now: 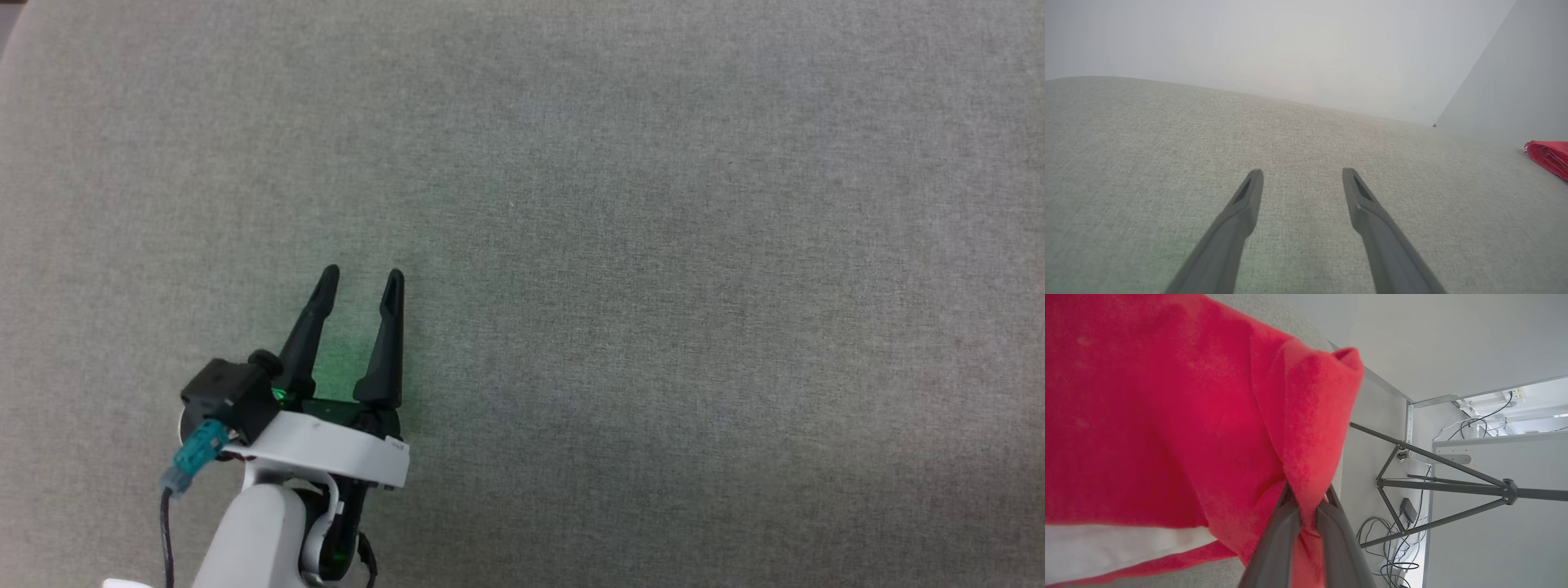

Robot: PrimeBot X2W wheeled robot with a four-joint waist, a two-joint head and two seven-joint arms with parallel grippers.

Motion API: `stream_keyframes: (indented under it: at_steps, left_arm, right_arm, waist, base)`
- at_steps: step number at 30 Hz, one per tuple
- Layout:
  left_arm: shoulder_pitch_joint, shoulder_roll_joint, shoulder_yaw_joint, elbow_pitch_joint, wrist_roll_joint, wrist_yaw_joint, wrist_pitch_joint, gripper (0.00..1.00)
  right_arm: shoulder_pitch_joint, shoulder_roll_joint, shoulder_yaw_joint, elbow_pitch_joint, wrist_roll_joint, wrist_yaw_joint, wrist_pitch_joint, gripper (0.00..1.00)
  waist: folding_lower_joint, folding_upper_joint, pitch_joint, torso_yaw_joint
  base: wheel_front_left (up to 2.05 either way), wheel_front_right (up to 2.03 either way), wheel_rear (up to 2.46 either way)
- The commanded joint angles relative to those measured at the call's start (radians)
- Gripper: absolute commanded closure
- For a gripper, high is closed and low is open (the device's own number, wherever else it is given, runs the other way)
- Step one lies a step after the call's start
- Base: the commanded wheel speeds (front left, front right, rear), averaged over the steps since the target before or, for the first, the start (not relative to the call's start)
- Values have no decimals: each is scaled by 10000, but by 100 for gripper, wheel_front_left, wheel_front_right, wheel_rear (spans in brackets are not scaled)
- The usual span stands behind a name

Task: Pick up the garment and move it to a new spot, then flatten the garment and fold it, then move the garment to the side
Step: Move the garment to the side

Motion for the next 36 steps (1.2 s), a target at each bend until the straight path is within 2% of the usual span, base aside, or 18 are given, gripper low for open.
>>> stream_keyframes:
  at_steps: [1, 5, 6, 7, 8, 10, 18, 23, 32, 36]
  left_arm:
    - [-99, 12, -20, 1, -27, -26, 7, 0]
    - [-63, 44, -36, 68, -62, -26, 8, 0]
    - [-42, 45, -45, 95, -72, -26, 8, 0]
    - [-15, 53, -57, 120, -74, -26, 8, 0]
    - [11, 61, -64, 137, -80, -26, 8, 0]
    - [39, 69, -86, 167, -86, -26, 8, 0]
    - [229, 141, -166, 260, -114, -26, 8, 0]
    - [446, 253, -69, 326, -155, -27, 8, 0]
    - [1219, 354, 715, 291, -158, -27, 8, 0]
    - [1618, 368, 1054, 229, -37, -27, 8, 0]
  right_arm:
    - [-214, 50, -108, 78, -44, -15, -116, 100]
    - [-382, 222, -212, 543, -446, -15, -500, 98]
    - [-460, 257, -256, 641, -550, -15, -585, 69]
    - [-503, 330, -289, 741, -603, -15, -664, 55]
    - [-553, 398, -341, 812, -676, -15, -776, 50]
    - [-589, 427, -338, 960, -954, -15, -978, 0]
    - [-709, 810, -603, 1547, -1421, -15, -1733, 0]
    - [-496, 1222, -877, 1443, -1584, -15, -3143, 0]
    - [845, 2765, -2003, 1001, -1601, -15, -6672, 0]
    - [1811, 3717, -2686, 468, -1484, -13, -7323, 0]
  waist:
    - [0, 0, -13, 17]
    - [0, 0, -88, 35]
    - [0, 0, -129, 34]
    - [0, 0, -183, 35]
    - [0, 0, -228, 32]
    - [0, 0, -329, 21]
    - [0, 0, -859, -56]
    - [0, 0, -1403, -172]
    - [0, 0, -2745, -581]
    - [0, 0, -3261, -843]
  base:
    - [0, 0, 0]
    - [0, 0, 0]
    - [0, 0, 0]
    - [0, 0, 0]
    - [0, 0, 0]
    - [0, 0, 0]
    - [0, 0, 0]
    - [0, 0, 0]
    - [0, 0, 0]
    - [0, 0, 0]
